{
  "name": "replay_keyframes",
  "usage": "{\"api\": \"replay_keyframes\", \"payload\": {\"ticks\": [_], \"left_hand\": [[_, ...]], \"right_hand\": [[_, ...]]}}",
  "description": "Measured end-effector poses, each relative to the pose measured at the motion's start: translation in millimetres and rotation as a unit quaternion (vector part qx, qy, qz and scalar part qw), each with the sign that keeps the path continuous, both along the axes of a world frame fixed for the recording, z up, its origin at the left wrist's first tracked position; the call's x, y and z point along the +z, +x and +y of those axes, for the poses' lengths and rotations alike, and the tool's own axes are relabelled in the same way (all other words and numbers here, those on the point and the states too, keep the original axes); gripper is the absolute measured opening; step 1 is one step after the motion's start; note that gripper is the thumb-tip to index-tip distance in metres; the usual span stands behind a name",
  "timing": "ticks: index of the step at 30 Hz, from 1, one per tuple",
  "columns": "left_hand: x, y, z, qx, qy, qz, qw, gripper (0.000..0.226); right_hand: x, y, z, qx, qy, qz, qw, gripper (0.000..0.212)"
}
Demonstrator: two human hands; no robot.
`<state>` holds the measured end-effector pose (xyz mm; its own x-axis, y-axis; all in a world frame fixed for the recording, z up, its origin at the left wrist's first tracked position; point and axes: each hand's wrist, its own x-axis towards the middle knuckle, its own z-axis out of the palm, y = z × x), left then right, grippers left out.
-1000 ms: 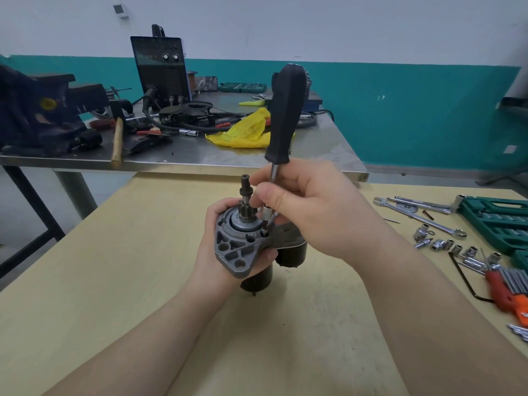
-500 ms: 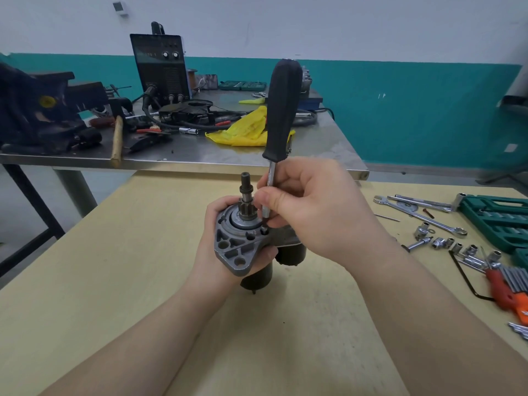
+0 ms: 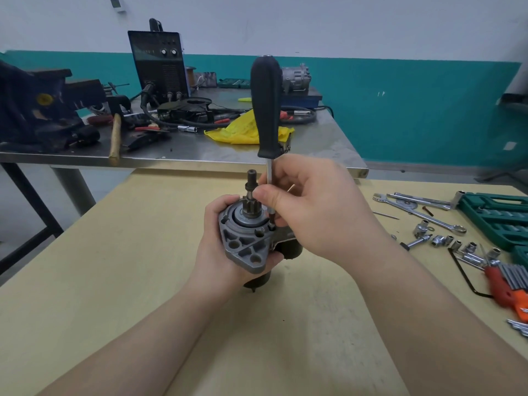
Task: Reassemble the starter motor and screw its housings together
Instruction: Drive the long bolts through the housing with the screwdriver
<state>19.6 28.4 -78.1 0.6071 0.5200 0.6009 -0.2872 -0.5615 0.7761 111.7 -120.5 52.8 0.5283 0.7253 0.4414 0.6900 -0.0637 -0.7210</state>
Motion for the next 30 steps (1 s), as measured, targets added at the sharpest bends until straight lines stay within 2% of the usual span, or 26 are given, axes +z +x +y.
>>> {"api": "replay_keyframes", "payload": {"ticks": [12,18,22,30], "left_hand": [[4.8,-2.5,-7.9,-0.006,-0.025,-0.014,1.000,0.100],[7.4,-2.8,-10.3,-0.001,-0.020,-0.014,1.000,0.097],[4.6,-4.5,-5.9,0.005,-0.017,-0.027,0.999,0.098],[1.9,-3.9,-2.0,-0.001,-0.025,-0.018,1.000,0.100]], "right_hand": [[7.4,5.2,-7.9,0.045,-0.053,0.018,0.997,0.017],[9.5,5.2,-8.9,0.023,-0.054,0.007,0.998,0.009],[6.1,0.3,-4.6,-0.022,-0.027,-0.005,0.999,0.030],[12.7,0.3,-7.4,0.025,-0.055,0.018,0.998,0.018]]}}
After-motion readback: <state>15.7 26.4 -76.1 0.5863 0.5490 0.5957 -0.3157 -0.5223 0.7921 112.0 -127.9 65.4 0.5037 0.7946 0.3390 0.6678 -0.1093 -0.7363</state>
